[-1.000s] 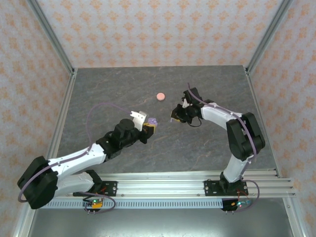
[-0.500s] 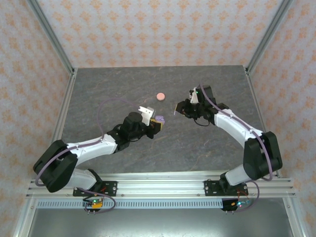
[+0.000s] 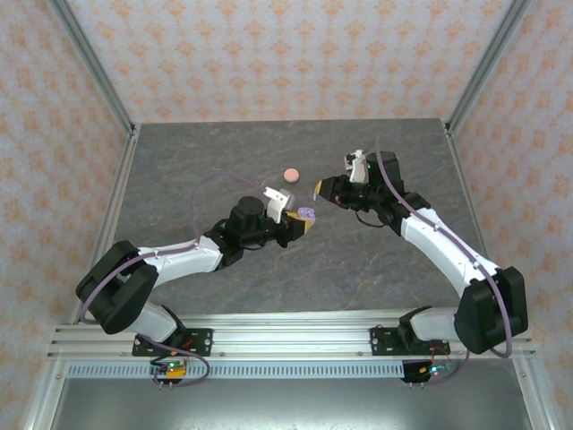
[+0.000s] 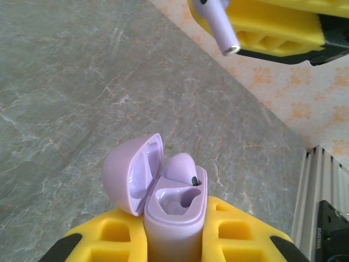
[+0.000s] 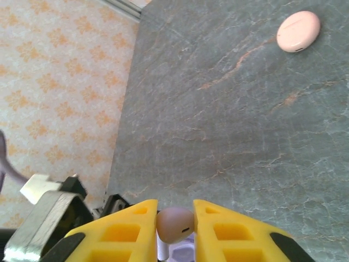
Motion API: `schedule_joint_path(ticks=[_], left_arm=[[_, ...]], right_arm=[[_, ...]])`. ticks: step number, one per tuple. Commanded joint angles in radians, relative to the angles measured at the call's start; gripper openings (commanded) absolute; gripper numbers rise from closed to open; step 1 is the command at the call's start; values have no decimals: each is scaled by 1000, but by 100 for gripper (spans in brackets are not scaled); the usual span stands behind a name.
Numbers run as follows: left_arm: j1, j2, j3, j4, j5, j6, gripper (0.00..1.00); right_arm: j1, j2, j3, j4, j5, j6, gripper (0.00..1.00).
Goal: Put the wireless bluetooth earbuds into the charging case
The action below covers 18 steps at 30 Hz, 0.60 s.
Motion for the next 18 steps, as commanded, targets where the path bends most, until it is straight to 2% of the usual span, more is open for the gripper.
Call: schedule_joint_path(ticks=[1, 18], left_arm=[[7, 17, 37, 99, 53, -43, 6], [8, 29, 59, 208, 102, -105, 6]], right_arm=[[15, -46, -11, 18, -5, -46, 21], [83, -106, 33, -116, 141, -152, 22]])
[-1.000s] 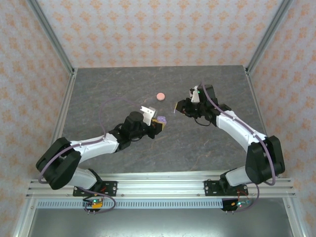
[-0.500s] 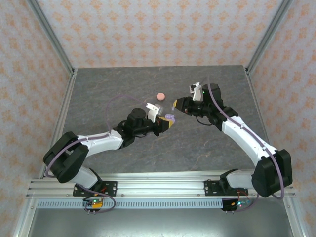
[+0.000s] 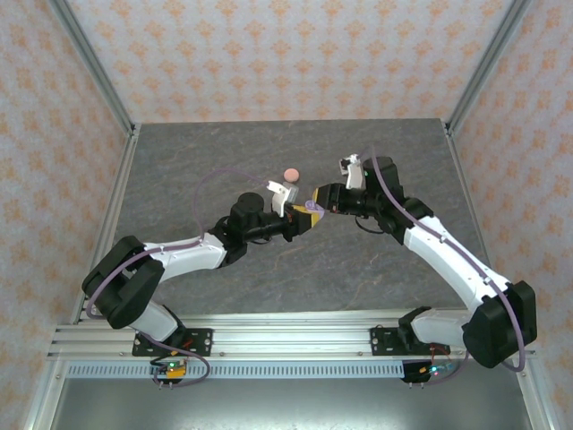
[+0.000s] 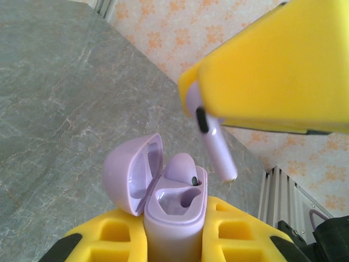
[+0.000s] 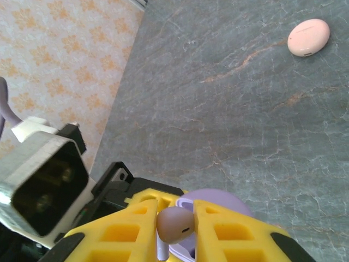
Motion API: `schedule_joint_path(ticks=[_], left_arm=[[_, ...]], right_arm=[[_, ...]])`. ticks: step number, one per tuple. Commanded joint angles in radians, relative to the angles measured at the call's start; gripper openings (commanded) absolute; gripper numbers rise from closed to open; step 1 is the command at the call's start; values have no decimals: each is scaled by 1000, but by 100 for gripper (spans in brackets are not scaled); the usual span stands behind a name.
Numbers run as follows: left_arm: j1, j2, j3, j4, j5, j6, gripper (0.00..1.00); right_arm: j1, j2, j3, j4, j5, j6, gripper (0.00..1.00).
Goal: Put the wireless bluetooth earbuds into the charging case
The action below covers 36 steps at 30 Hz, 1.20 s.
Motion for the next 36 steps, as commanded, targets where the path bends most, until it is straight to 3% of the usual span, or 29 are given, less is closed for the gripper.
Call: schedule_joint_path(ticks=[1, 36], left_arm=[[7, -14, 28, 66, 26, -16, 6], [9, -17, 26, 78, 15, -48, 7]], right_arm=[[8, -28, 33, -33, 55, -41, 22], [31, 3, 23, -48, 94, -63, 22]])
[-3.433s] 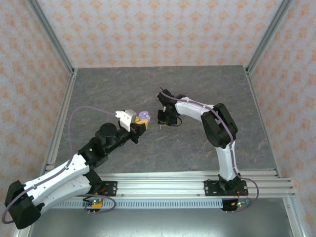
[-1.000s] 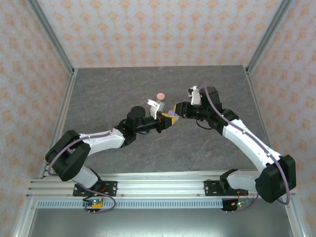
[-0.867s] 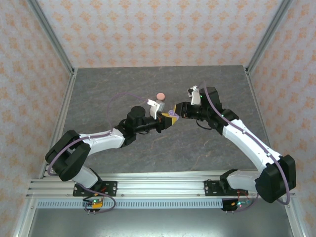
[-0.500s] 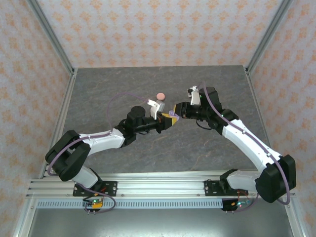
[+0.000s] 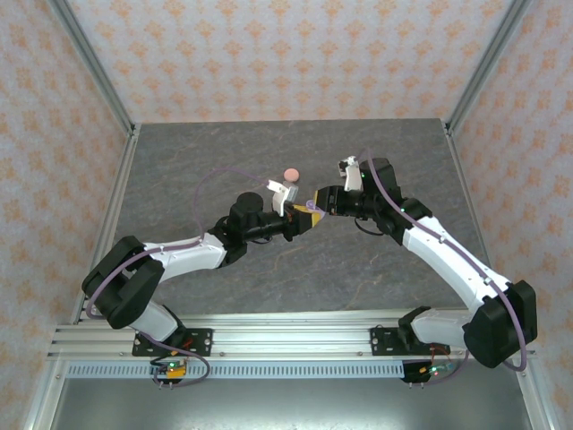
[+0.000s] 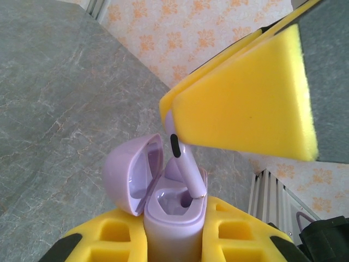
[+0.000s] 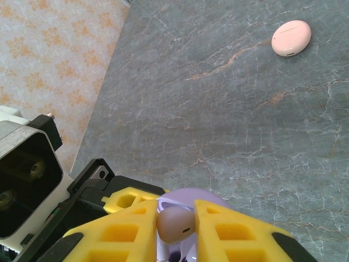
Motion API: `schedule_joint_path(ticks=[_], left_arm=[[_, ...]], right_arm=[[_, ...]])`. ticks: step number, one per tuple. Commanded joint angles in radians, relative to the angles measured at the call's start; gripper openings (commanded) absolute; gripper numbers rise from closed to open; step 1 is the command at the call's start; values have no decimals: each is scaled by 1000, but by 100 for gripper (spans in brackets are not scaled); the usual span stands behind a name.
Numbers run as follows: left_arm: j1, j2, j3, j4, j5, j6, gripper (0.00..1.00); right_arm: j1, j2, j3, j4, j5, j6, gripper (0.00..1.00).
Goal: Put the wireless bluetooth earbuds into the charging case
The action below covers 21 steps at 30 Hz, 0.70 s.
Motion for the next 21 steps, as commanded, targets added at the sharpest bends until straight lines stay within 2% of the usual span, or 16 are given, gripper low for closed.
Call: schedule_joint_path(ticks=[1, 21], left_arm=[[9, -19, 26, 54, -4, -13, 7], [15, -36, 24, 35, -38, -25, 7]], right_arm=[[8, 4, 15, -16, 35, -25, 23], [28, -12, -6, -32, 15, -51, 23]])
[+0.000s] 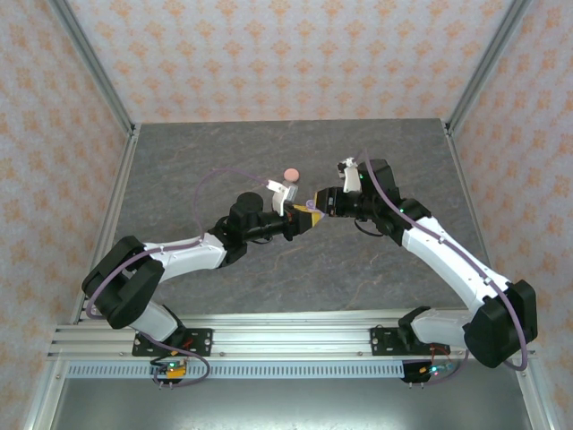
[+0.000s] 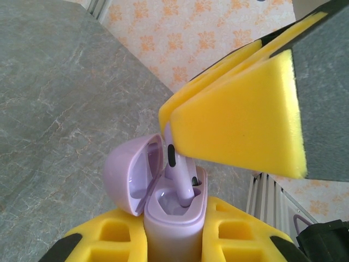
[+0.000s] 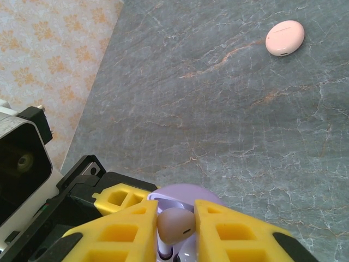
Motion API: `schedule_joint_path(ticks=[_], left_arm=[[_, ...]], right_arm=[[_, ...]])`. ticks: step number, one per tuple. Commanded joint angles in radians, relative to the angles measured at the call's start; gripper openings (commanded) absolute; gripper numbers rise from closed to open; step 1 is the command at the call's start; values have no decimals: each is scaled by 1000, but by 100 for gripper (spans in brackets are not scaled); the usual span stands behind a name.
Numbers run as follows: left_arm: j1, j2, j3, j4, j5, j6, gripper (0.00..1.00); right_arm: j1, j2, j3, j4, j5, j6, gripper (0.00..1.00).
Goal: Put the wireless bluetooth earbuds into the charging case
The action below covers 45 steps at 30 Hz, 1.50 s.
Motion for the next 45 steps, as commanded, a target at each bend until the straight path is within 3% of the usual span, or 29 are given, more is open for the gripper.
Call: schedule_joint_path(ticks=[1, 16, 25, 30, 41, 45], left_arm=[[15, -37, 24, 32, -31, -7, 7], [15, -39, 46, -2, -15, 24, 7], [3, -58, 56, -80, -25, 121, 7], [-10, -83, 39, -101, -48, 196, 6], [-41, -163, -21, -159, -170, 354, 6], [-44, -188, -40, -153, -184, 379, 6]], right_arm=[[15, -13, -7, -19, -15, -26, 23], [18, -29, 0, -45, -47, -39, 33], [19, -31, 15, -62, -30, -42, 51], [20, -71, 33, -71, -12, -30, 55], [19, -147, 55, -94, -43, -13, 55], [19, -144, 55, -95, -56, -7, 45]])
